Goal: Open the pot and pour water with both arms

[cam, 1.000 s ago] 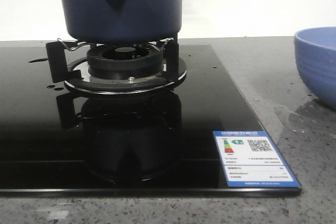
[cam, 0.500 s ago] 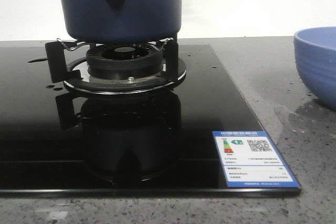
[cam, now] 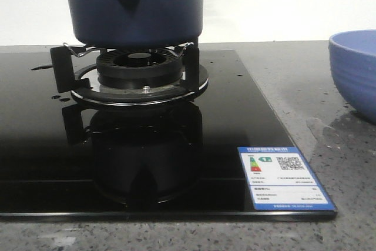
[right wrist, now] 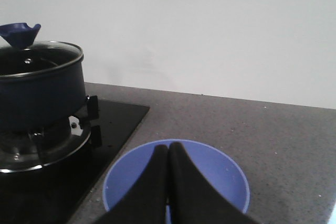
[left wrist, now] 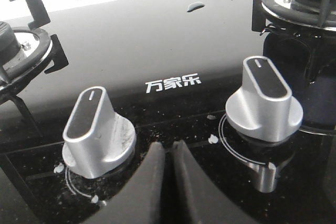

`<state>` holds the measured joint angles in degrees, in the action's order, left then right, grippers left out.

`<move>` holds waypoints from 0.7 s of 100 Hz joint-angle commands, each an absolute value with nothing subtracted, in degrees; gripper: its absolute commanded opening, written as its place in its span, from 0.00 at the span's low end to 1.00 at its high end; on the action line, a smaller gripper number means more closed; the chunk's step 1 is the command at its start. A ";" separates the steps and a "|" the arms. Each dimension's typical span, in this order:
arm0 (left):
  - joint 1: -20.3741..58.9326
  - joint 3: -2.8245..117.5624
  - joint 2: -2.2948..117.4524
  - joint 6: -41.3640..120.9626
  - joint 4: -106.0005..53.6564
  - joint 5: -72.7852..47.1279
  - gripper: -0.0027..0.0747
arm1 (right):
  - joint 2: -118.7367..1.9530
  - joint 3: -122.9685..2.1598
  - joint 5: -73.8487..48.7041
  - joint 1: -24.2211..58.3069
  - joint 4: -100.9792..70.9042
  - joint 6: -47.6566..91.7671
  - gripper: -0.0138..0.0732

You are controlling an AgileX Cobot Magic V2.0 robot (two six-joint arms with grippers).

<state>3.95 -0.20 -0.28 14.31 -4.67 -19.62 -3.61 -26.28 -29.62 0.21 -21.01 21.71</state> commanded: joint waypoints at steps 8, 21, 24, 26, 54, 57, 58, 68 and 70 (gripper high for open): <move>3.76 -1.73 -1.85 13.59 -4.79 -18.19 0.01 | -4.31 -23.71 -20.94 -1.85 -10.34 10.57 0.09; 3.76 -1.73 -1.85 13.59 -4.79 -18.19 0.01 | -4.31 -17.84 -15.15 -6.28 3.73 -0.54 0.09; 3.76 -1.73 -1.85 13.59 -4.79 -18.19 0.01 | -4.31 -15.66 -13.83 -7.71 5.28 -2.76 0.09; 3.76 -1.73 -1.85 13.59 -4.79 -18.19 0.01 | -4.31 -14.75 -12.94 -8.58 6.03 -4.23 0.09; 3.76 -1.73 -1.85 13.59 -4.79 -18.19 0.01 | -1.92 0.86 -2.94 -14.76 7.06 -6.80 0.09; 3.76 -1.73 -1.85 13.59 -4.79 -18.19 0.01 | -0.98 2.05 -2.94 -14.77 7.06 -6.80 0.09; 3.76 -1.73 -1.85 13.59 -4.79 -18.19 0.01 | -0.71 2.06 -3.51 -14.77 7.06 -6.80 0.09; 3.76 -1.73 -1.85 13.59 -4.79 -18.19 0.01 | 1.64 1.92 -10.30 -14.86 7.19 -6.80 0.09; 3.76 -1.73 -1.85 13.59 -4.79 -18.19 0.01 | 1.52 1.92 -10.99 -14.86 7.19 -6.80 0.09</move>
<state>3.95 -0.20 -0.28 14.31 -4.58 -19.62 0.35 0.43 -11.92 -14.51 6.37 -6.63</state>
